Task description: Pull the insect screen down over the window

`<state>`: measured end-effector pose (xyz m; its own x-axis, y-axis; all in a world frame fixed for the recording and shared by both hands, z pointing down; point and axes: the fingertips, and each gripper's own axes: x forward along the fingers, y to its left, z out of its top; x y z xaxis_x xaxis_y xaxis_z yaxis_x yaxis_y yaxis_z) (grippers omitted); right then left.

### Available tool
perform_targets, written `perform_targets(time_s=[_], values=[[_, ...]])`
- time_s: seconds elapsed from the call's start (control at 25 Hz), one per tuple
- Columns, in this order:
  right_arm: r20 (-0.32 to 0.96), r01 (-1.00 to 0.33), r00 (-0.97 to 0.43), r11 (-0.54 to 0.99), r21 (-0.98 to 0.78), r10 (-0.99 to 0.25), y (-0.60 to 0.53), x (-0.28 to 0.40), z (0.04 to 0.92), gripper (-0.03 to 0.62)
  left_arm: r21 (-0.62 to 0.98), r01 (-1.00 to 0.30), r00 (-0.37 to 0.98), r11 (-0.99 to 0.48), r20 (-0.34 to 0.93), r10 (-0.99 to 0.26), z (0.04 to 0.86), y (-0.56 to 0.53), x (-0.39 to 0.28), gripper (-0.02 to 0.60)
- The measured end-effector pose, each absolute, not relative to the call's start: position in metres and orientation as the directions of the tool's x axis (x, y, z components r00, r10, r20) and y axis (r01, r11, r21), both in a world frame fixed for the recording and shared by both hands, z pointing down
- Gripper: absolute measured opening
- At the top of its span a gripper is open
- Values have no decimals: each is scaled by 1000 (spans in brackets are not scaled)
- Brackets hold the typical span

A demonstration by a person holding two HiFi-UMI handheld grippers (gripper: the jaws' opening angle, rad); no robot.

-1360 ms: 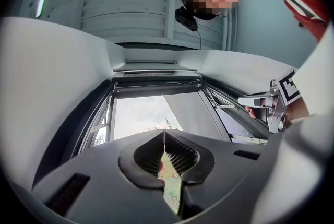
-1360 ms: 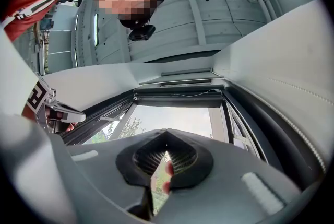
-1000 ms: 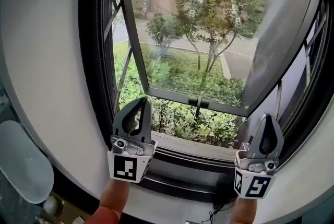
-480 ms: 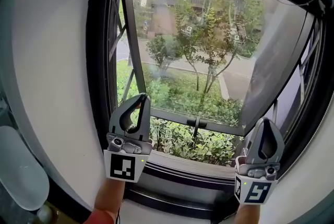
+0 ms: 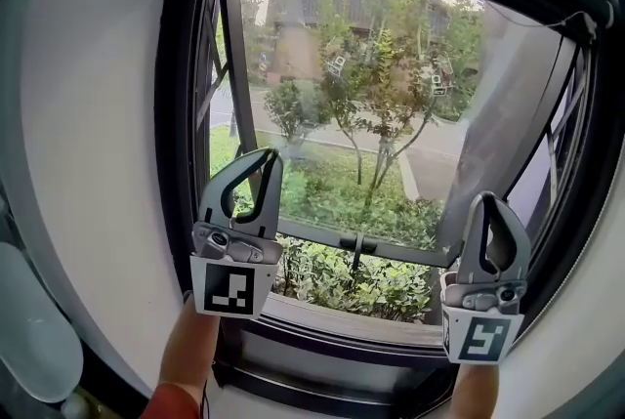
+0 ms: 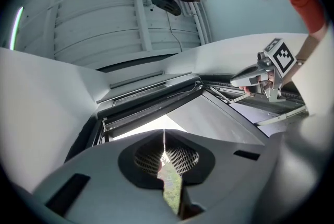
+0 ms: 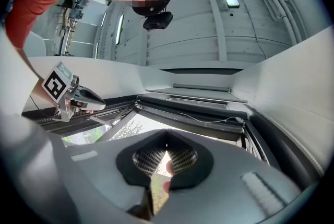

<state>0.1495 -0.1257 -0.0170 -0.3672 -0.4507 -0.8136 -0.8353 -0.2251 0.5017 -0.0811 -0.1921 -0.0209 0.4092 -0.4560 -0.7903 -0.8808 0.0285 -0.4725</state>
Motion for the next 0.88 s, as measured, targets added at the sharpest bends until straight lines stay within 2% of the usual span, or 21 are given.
perform_targets(time_s=[0.24, 0.6, 0.88], values=[[-805, -776, -415, -296, 557, -425, -120, 134, -52, 11, -493, -867, 406, 73, -783, -471, -49, -206, -81, 8], [-747, -602, -480, -447, 661, -459, -131, 122, -98, 11, -554, -820, 445, 140, -773, -452, -90, -212, -61, 8], [-721, -541, -426, -485, 687, -546, -148, 130, -134, 11, -615, -749, 478, 246, -759, -442, -126, -205, -47, 8]])
